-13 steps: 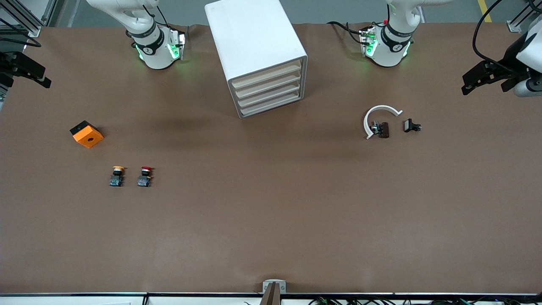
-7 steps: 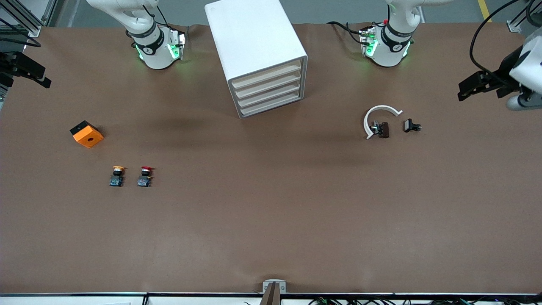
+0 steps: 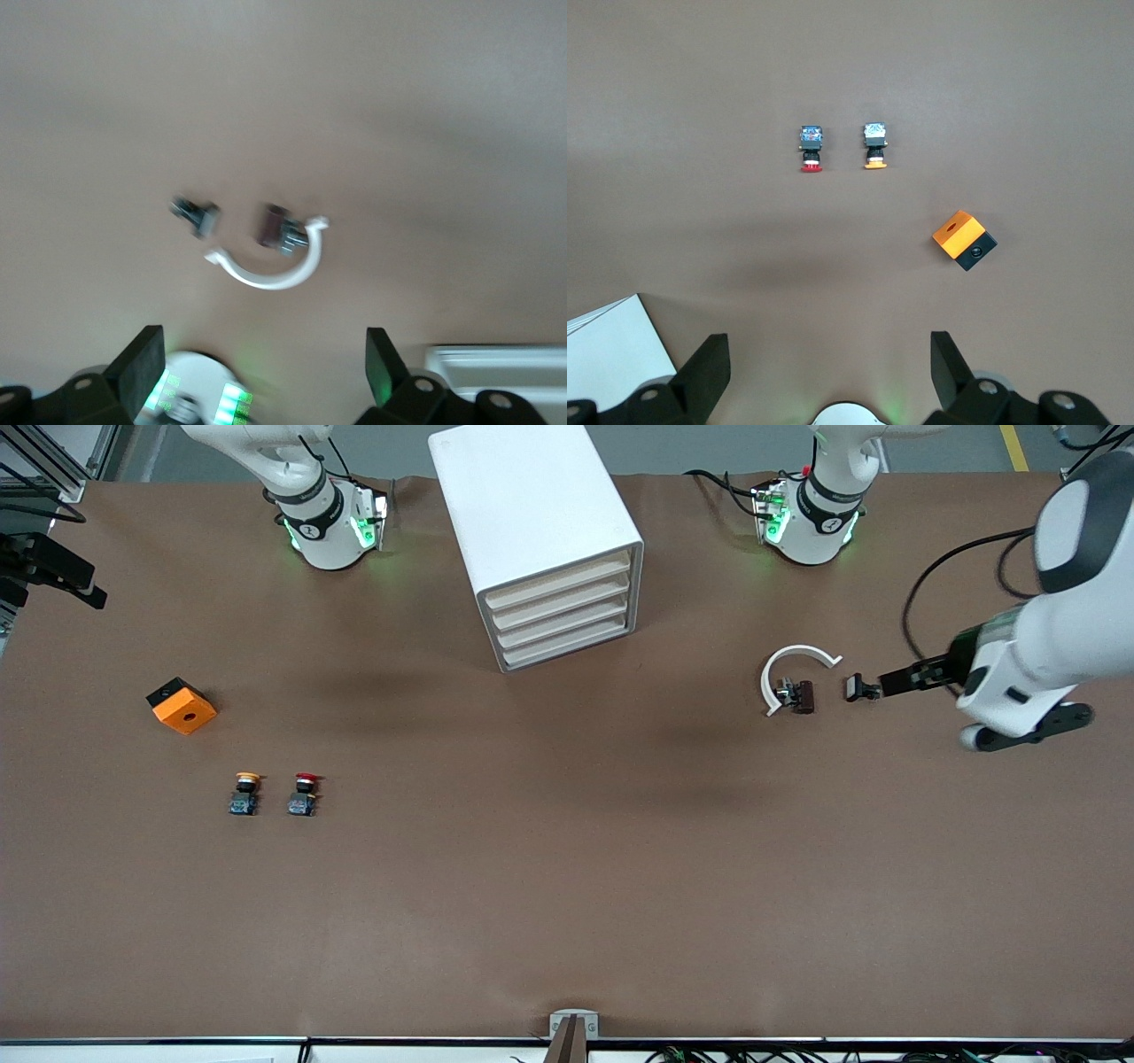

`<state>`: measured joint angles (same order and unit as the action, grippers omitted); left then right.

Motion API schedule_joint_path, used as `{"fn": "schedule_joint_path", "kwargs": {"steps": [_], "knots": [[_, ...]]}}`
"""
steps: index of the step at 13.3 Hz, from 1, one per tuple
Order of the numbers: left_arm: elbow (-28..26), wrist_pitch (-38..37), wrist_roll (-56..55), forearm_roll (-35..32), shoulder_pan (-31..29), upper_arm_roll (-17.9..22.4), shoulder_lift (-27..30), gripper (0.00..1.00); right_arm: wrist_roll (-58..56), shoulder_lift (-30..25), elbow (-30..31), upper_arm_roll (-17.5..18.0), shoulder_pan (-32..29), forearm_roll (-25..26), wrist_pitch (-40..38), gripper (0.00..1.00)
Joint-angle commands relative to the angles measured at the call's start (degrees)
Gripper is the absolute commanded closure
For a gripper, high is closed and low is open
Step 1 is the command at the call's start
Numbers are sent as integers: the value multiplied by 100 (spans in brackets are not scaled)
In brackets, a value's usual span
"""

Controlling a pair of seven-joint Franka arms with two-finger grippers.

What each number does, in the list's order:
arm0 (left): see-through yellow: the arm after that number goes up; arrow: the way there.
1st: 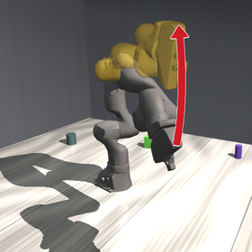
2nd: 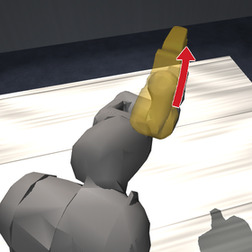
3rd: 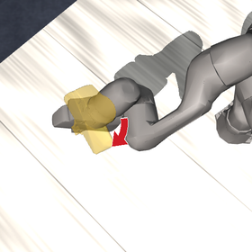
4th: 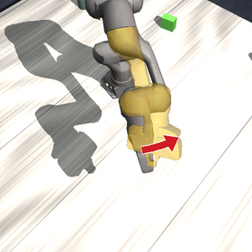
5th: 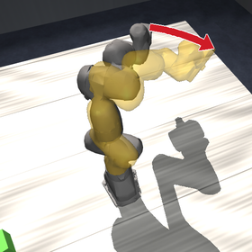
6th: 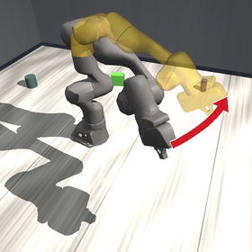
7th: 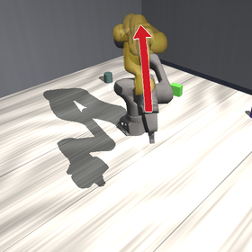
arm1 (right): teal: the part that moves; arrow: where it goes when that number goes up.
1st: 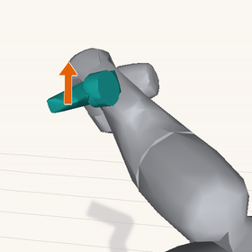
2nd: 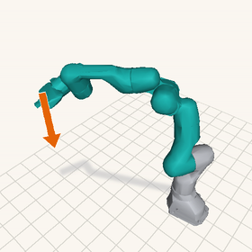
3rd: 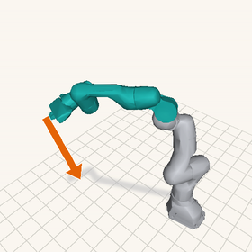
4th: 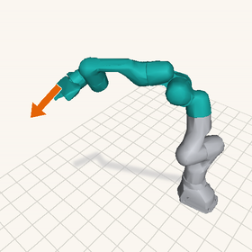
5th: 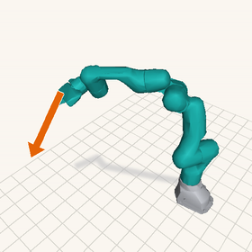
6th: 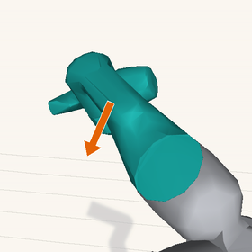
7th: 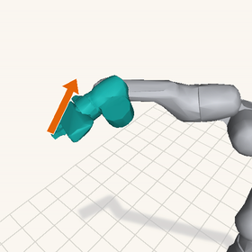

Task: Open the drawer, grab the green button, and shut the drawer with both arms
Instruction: 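Reach the left gripper to the white cabinet's drawer front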

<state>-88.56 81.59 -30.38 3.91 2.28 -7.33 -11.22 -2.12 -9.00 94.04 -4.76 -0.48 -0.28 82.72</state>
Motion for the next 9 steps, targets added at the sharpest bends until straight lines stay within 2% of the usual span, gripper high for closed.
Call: {"fn": "schedule_joint_path", "kwargs": {"steps": [1,3,9], "knots": [[207,-91,-1405,557,105,-50,-572,0,98,-129,88,-7,4,-43,-19,0],[207,23,-2152,742,385,-50,-924,0,98,-129,80,-7,4,-43,-11,0],[234,918,-5842,1541,1133,-50,-2172,0,63,-67,-26,-42,-31,-34,-11,0]]}}
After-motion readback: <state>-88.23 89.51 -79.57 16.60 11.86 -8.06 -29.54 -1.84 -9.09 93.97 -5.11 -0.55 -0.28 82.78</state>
